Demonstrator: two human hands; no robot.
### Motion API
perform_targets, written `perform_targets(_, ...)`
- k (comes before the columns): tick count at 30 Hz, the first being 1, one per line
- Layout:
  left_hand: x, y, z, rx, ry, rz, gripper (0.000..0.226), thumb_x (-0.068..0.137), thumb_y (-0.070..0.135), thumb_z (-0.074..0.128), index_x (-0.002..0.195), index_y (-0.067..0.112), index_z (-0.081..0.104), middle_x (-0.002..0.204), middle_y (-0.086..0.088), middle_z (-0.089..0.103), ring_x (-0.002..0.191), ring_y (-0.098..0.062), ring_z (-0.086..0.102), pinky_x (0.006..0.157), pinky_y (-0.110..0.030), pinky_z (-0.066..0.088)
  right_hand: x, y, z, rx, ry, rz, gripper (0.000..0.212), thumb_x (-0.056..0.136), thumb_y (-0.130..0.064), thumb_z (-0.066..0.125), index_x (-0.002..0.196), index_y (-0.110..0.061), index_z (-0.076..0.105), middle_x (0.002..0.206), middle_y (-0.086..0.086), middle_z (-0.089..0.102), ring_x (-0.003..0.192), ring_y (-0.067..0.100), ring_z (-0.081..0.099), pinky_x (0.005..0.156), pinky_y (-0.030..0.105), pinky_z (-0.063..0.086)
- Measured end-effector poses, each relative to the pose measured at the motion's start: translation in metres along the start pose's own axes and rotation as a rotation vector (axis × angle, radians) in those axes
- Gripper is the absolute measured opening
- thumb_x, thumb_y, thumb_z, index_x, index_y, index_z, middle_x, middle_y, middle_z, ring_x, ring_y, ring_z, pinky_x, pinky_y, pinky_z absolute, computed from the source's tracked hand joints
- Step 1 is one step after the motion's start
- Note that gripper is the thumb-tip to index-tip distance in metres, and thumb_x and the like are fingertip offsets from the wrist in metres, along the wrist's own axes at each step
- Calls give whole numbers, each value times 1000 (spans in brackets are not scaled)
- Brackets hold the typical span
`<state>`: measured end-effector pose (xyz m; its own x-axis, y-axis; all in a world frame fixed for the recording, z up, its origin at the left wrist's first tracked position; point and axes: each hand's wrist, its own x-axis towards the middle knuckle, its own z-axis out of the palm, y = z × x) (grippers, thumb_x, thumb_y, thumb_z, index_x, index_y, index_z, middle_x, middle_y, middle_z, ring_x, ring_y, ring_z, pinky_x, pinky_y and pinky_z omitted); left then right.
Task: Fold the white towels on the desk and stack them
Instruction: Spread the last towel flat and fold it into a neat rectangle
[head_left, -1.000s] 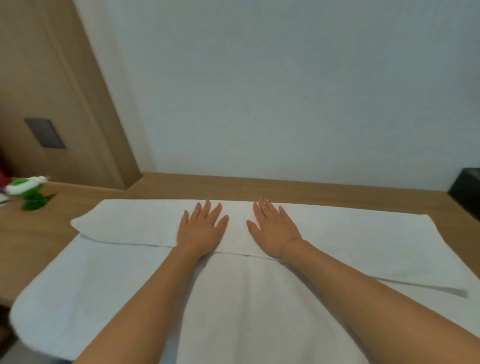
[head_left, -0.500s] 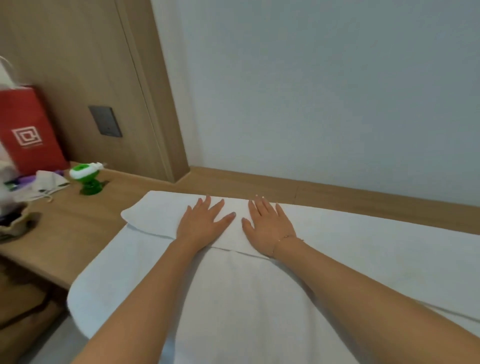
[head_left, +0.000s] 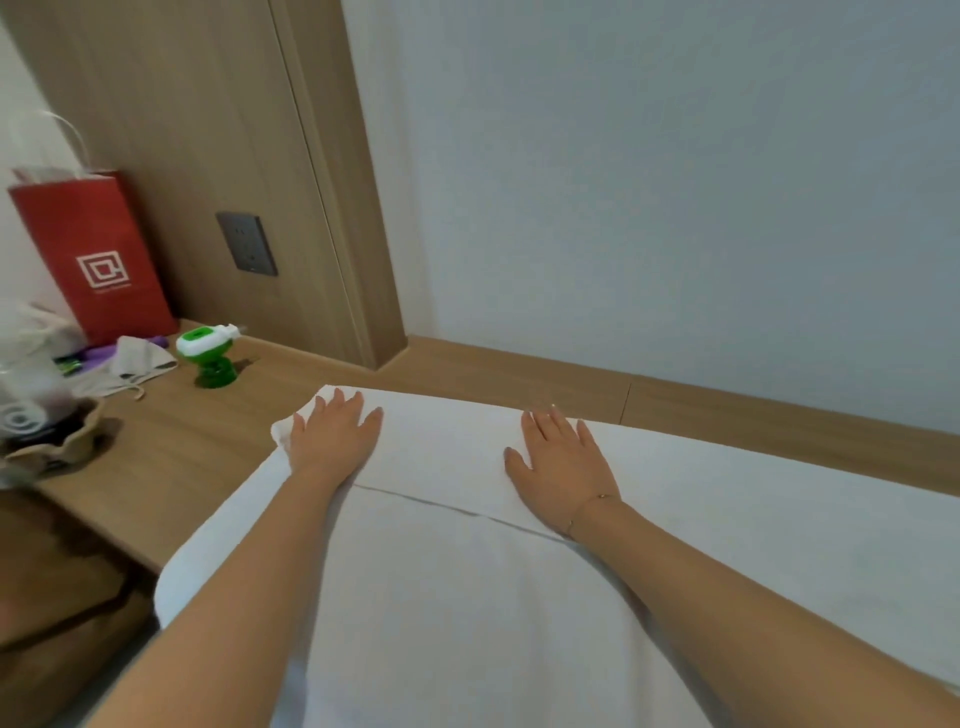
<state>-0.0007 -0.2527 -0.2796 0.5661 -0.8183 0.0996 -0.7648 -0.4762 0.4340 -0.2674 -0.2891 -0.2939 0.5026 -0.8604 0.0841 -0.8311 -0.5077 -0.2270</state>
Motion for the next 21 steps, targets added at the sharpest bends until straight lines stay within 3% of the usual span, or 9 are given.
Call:
perform_targets(2,-24,15,-4,-415,104,-4,34,102,11,41,129,10,62,137,-7,57,130,-25,48,112,-27,32,-2,-1,-4,51,75,-16,50,101,-32,25,143,-7,37,154,7,30,145,22,21,119,39,13)
perform_targets(4,-66,35,-10,-591,123,62,31,99,5,47,122,10,67,123,0,63,113,-14,57,88,-1,37,-8,-1,-12,154,137,-15,31,98,-20,33,111,-7,57,130,11,51,126,29,43,104,34,30)
perform_targets(5,-89,46,-11,-600,77,138,29,98,6,51,121,12,68,120,4,64,105,-8,59,79,3,36,-14,-1,-18,213,141,-11,26,96,-16,36,101,-6,59,125,11,54,121,30,47,98,31,34)
perform_targets(7,-130,62,-8,-598,-49,257,24,95,8,58,114,16,71,114,5,68,91,2,62,71,2,40,-28,2,-31,274,84,2,28,97,-11,38,106,-2,63,130,12,56,124,31,47,100,33,36)
perform_targets(11,-205,85,-2,-636,-250,291,22,94,10,61,111,20,72,116,13,67,108,3,59,89,-4,41,-93,29,-62,111,-75,-62,28,101,-17,35,100,-10,62,110,5,59,109,28,54,89,40,44)
perform_targets(13,-239,102,-3,-699,-363,340,22,97,14,58,110,25,72,114,18,68,109,5,59,86,-3,42,-146,54,-75,138,-159,-108,33,103,-24,36,122,-17,61,134,-3,53,128,20,44,105,34,35)
perform_targets(15,-273,121,-2,-688,-500,432,22,98,24,56,113,33,70,115,25,66,107,15,56,82,1,39,-207,79,-86,187,-213,-114,41,103,-36,37,143,-31,45,150,-18,30,140,5,25,112,18,18)
perform_targets(18,-319,148,11,-575,-579,594,25,99,29,53,120,36,65,125,28,58,114,21,46,96,-2,33,-287,110,-96,286,-224,-33,44,98,-54,35,142,-51,34,145,-42,15,134,-17,16,108,9,12)
perform_targets(21,-358,172,24,-524,-607,695,28,100,34,50,125,36,62,133,27,53,121,18,41,109,-12,25,-344,139,-98,343,-173,72,43,92,-63,36,135,-61,34,141,-49,17,131,-24,15,111,12,16)
